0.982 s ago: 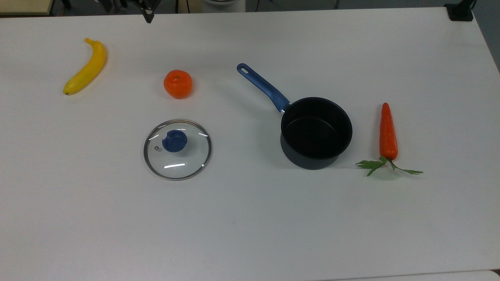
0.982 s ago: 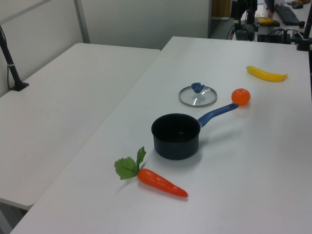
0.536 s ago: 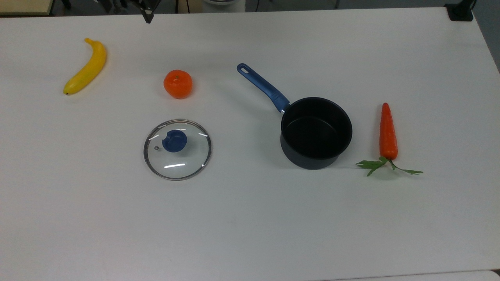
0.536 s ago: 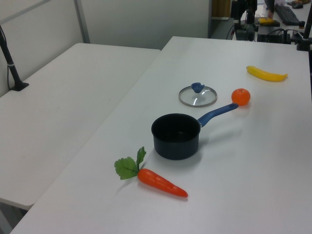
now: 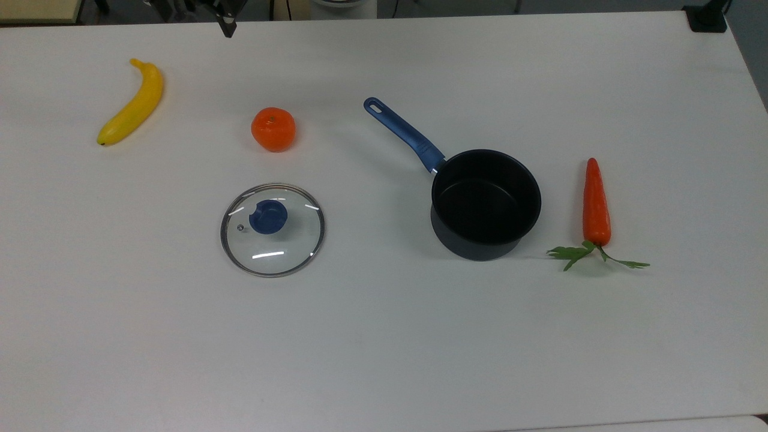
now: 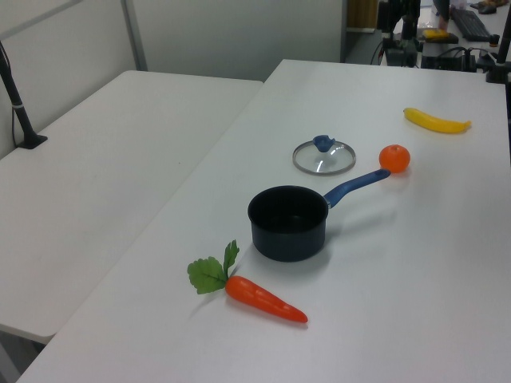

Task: Close lid
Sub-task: 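Move the open gripper toward the glass lid's blue knob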

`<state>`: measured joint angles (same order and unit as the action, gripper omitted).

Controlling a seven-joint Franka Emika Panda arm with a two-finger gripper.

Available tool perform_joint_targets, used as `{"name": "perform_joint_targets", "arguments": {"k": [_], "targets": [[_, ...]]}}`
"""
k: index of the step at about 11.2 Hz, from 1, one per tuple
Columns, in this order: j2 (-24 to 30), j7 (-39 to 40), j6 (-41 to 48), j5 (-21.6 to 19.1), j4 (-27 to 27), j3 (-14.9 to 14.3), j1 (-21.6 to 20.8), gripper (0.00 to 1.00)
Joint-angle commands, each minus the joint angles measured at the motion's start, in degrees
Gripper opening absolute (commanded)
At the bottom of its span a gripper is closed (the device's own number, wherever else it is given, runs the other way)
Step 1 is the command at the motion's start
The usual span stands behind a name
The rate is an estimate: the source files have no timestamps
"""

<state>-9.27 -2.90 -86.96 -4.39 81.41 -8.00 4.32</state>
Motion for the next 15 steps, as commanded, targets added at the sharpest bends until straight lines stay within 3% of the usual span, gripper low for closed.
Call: {"name": "perform_joint_targets", "arguments": {"k": [1, 5, 11, 15], "targets": [[-0.1, 1.0, -4.2, -0.9, 1.5, -0.4, 0.0, 1.0], [-4.1, 1.1, -12.8, -0.7, 2.7, -0.5, 5.9, 1.0], [-11.5, 0.5, -21.9, 0.0, 3.6, -0.5, 7.3, 1.0], [-12.3, 0.1, -22.6, -0.8, 4.4, -0.2, 6.4, 1.0]]}}
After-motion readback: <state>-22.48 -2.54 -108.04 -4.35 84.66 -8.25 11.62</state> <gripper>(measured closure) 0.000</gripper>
